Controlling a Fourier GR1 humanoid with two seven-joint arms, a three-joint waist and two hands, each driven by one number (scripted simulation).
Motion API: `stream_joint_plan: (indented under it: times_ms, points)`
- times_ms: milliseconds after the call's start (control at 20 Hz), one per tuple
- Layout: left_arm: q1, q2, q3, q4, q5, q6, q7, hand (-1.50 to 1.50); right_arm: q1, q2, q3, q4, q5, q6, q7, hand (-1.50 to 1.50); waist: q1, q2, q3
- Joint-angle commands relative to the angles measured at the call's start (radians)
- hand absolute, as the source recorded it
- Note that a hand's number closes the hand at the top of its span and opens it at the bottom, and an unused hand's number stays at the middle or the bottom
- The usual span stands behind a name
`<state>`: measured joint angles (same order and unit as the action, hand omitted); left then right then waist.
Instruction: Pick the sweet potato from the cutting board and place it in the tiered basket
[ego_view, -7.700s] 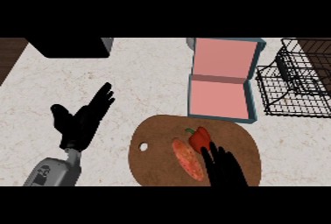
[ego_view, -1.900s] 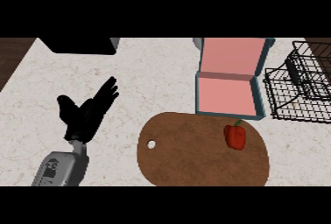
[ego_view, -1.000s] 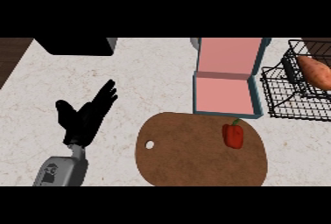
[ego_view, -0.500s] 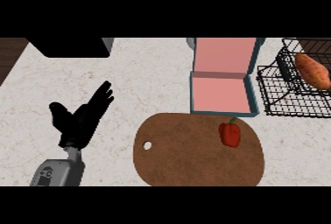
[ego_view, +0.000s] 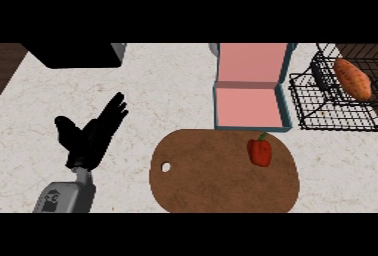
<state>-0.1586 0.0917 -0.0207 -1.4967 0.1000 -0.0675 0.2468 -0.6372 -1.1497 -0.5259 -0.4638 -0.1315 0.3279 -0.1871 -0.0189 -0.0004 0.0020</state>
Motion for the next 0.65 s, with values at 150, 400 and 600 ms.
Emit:
stream_joint_plan:
  times_ms: [150,400,600]
  points:
    - [0.013,-0.022,-0.031,-0.035,-0.022,0.019,0.026,0.00,0.228,-0.222,-0.091,0.155,-0.040,0.325,-0.178,-1.50,0.003,0.001,0.002]
    - [0.022,-0.008,-0.008,0.007,-0.004,-0.013,-0.026,0.00,0.374,-0.272,-0.137,0.270,-0.041,0.402,-0.335,-1.50,0.002,0.002,0.003]
    - [0.013,-0.031,-0.023,-0.033,-0.017,0.021,0.011,0.00,0.436,-0.288,-0.167,0.300,-0.058,0.422,-0.396,-1.50,-0.001,-0.001,0.005]
